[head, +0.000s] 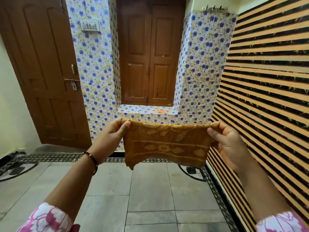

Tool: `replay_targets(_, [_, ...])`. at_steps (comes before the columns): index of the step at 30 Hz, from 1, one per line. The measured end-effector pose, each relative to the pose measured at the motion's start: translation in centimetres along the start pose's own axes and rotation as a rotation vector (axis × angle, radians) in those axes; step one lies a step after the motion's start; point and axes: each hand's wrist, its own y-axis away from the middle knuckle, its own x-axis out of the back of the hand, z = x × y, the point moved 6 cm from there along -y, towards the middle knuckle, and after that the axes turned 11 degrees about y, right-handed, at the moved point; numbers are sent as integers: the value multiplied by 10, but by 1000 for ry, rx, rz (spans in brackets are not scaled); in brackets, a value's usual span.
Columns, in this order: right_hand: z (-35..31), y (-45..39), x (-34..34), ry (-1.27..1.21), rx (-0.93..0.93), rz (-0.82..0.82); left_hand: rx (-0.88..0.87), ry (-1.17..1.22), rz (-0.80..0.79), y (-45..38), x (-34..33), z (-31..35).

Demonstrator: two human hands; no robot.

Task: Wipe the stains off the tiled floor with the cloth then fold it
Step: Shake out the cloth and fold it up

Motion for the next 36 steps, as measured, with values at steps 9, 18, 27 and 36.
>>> replay_targets(9, [57,-7,-32,2,-318,301,288,104,329,-2,-32,-55])
replay_targets(18, [24,5,-99,120,-99,163,168,280,148,5,-86,-42])
replay_targets(27, [23,1,-97,294,-53,75,69,234,191,4,-63,-37])
replay_targets(36, [70,15,-118,-240,-281,-260,236,550,94,-5,-48,-21])
